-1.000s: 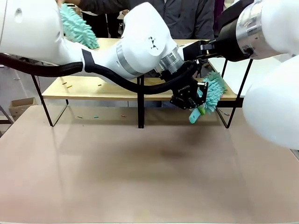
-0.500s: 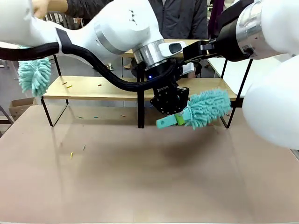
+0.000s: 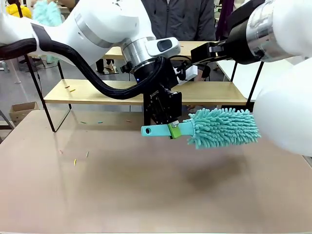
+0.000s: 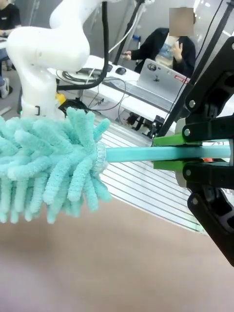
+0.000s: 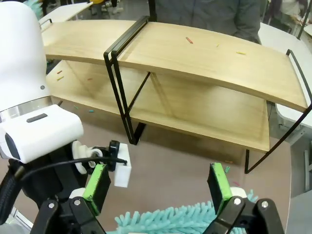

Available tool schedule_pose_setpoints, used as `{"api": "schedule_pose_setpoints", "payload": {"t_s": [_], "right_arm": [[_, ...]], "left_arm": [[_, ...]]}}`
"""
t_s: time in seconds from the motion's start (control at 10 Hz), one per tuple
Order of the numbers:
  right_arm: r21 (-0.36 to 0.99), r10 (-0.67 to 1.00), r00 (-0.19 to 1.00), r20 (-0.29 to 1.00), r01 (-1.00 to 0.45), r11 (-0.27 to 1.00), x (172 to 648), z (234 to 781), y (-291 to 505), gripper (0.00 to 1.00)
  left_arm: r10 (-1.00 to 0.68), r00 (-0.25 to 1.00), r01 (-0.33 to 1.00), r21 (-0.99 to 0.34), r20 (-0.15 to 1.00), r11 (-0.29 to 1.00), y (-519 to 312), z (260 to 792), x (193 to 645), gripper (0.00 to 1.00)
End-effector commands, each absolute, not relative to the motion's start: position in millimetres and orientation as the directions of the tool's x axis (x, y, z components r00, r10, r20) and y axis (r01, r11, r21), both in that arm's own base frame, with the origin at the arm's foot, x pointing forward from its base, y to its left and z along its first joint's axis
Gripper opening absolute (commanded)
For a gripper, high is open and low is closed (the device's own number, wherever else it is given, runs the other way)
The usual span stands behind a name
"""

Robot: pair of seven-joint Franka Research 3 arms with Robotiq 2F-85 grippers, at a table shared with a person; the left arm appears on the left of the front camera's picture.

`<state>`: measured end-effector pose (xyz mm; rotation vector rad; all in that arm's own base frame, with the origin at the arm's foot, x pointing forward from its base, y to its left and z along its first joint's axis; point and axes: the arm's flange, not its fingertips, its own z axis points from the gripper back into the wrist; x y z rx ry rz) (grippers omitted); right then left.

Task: Clean the shelves.
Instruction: Clean a randomly selected level of the Shelf with the Duster.

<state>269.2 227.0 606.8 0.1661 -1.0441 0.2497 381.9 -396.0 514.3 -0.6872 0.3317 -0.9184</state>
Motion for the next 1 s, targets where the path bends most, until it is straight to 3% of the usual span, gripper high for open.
{"api": "schedule_pose_setpoints", "payload": {"t_s": [0.0, 0.5, 0.7, 0.8, 0.9], "right_arm": [[0.018, 0.123, 0.477, 0.870, -0.281, 0.960, 269.8, 607.4, 226.9, 1.00], [0.018, 0.123, 0.477, 0.870, -0.281, 0.960, 269.8, 607.4, 226.9, 1.00], [0.018, 0.123, 0.477, 0.870, -0.281, 0.960, 269.8, 607.4, 226.9, 1.00], [0.018, 0.123, 0.477, 0.870, -0.281, 0.960, 269.8, 607.4, 226.9, 1.00], [0.018, 0.123, 0.477, 0.870, -0.281, 0.960, 269.8, 607.4, 226.9, 1.00]], "left_arm": [[-0.818, 0.572, 0.593, -0.718, 0.057, 0.365, -370.6, 517.6, 372.8, 0.00], [-0.855, 0.505, 0.660, -0.691, 0.120, 0.293, -232.6, 521.3, 338.8, 0.00], [-0.768, 0.598, 0.663, -0.680, 0.230, 0.312, -166.3, 507.0, 323.2, 0.00], [-0.602, 0.753, 0.584, -0.691, 0.265, 0.426, -148.2, 503.3, 322.2, 0.00], [-0.812, 0.564, 0.639, -0.703, 0.150, 0.314, -189.5, 515.4, 339.1, 0.00]]}}
